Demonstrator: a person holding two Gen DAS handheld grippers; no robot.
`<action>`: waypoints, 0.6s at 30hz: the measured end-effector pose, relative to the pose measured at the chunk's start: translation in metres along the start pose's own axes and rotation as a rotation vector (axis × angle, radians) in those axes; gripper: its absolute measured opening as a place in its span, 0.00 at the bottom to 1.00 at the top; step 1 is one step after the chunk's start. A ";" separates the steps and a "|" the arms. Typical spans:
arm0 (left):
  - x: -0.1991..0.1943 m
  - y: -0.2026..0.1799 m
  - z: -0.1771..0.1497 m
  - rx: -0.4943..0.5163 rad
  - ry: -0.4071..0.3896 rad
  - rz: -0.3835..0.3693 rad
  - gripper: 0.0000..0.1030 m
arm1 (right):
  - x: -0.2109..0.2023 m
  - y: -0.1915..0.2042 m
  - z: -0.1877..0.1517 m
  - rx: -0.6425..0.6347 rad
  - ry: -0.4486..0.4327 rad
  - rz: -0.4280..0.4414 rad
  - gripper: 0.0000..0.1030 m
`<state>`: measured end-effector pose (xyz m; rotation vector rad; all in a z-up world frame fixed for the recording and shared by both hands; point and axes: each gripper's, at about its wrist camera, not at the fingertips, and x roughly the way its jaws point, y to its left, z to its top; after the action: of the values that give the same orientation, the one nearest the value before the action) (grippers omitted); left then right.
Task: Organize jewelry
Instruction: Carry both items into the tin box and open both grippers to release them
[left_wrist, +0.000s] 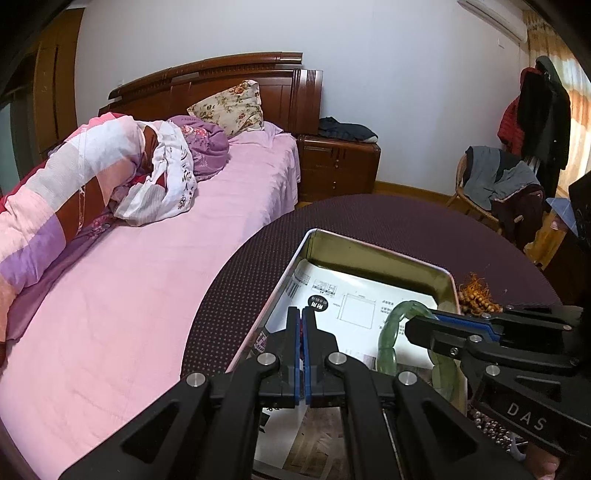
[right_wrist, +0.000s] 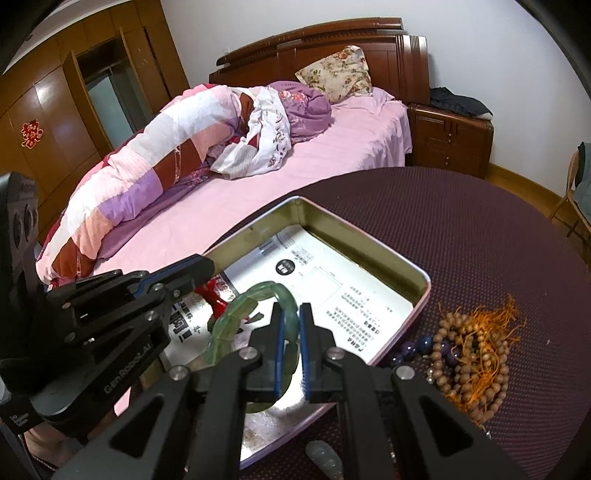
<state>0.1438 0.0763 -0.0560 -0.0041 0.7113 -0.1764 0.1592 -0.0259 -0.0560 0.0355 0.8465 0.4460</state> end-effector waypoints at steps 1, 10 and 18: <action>0.001 0.000 -0.001 -0.001 0.003 0.001 0.00 | 0.001 0.000 0.000 0.002 0.002 0.001 0.10; 0.006 0.001 -0.006 -0.006 0.018 0.008 0.00 | 0.005 0.001 -0.001 -0.004 0.017 -0.004 0.10; 0.012 0.003 -0.009 -0.010 0.035 0.014 0.00 | 0.009 0.003 -0.002 -0.009 0.029 -0.013 0.10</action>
<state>0.1474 0.0783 -0.0707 -0.0053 0.7470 -0.1600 0.1619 -0.0198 -0.0633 0.0150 0.8731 0.4393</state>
